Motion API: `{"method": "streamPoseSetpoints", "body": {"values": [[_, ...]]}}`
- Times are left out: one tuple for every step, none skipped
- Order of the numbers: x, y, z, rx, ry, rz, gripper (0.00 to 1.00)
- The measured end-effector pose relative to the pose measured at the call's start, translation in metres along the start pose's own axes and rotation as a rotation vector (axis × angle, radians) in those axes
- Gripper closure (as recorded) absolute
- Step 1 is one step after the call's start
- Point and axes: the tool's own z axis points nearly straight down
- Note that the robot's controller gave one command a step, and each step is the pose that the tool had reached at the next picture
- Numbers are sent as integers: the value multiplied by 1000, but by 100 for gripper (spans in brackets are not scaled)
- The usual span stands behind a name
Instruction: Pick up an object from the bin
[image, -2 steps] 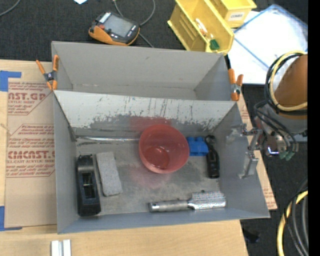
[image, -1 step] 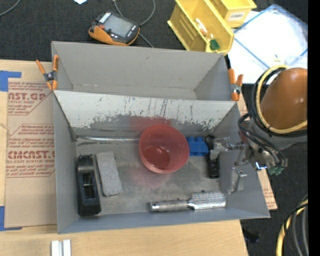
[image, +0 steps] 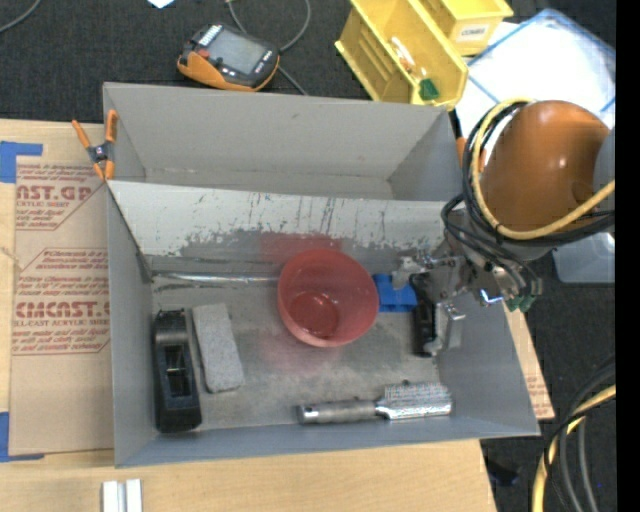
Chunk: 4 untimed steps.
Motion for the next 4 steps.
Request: {"method": "streamPoseSetpoints", "body": {"values": [[3, 4, 2, 1, 0, -8, 0], [-9, -7, -94, 0, 0, 96, 0], [-4, 28, -17, -2, 2, -50, 0], [-19, 36, -39, 0, -10, 266, 0]]}}
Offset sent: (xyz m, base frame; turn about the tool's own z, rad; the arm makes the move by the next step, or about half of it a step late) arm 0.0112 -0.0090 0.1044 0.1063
